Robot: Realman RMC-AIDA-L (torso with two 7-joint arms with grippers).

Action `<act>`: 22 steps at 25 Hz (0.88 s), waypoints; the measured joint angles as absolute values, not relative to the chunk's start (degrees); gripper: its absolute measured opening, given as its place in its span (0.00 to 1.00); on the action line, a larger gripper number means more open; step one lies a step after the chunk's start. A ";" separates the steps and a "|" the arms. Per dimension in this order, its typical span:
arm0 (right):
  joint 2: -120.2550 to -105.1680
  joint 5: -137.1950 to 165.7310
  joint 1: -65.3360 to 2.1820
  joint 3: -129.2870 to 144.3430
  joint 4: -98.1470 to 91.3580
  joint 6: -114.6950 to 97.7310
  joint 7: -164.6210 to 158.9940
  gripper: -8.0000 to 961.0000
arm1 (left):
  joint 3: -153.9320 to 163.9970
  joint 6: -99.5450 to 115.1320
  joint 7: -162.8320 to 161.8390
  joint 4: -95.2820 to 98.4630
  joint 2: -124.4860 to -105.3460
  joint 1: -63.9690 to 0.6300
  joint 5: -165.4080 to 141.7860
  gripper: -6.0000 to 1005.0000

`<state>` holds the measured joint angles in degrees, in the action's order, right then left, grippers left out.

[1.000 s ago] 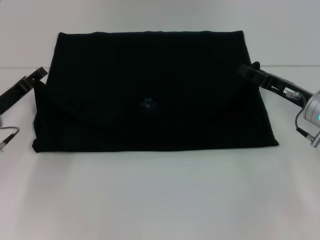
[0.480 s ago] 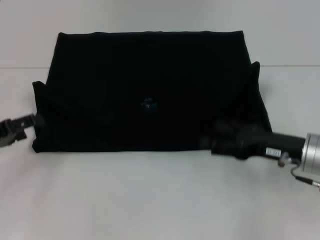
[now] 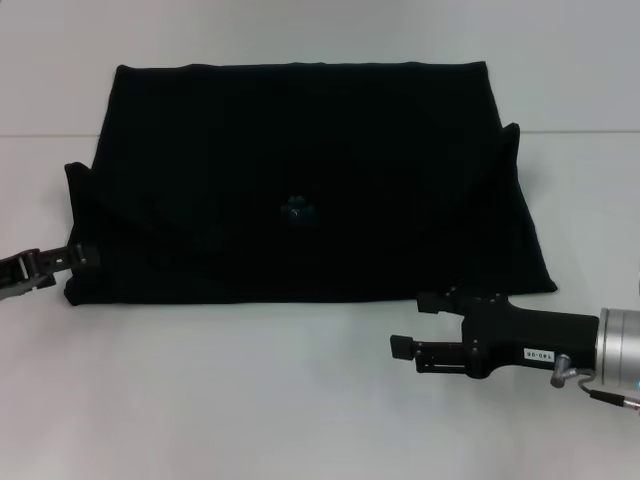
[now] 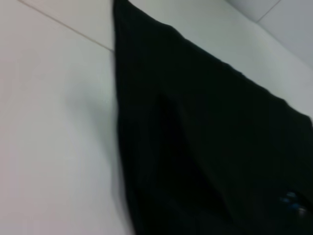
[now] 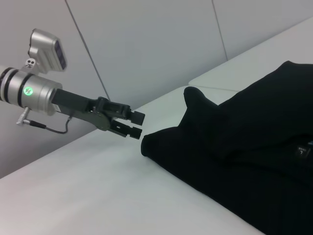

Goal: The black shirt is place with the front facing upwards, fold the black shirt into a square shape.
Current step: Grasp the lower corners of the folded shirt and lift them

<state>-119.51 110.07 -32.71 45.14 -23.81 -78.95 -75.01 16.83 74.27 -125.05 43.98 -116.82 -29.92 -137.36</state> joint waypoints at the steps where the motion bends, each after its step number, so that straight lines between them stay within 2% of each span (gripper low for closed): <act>1: -119.51 110.07 -32.63 45.14 -23.81 -78.98 -75.01 0.94 | 17.28 73.21 -125.02 43.78 -116.92 -29.91 -137.27 0.94; 11: -119.53 109.92 -32.52 45.17 -23.73 -79.17 -75.05 0.93 | 18.08 66.31 -122.86 39.27 -117.81 -31.72 -136.61 0.93; 22: -119.52 109.65 -32.51 44.58 -23.73 -79.19 -75.10 0.91 | 19.77 68.46 -124.61 39.41 -117.74 -32.21 -138.04 0.92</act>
<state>-119.52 109.65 -32.51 44.59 -23.73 -79.19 -75.10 19.77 68.46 -124.61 39.41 -117.74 -32.21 -138.04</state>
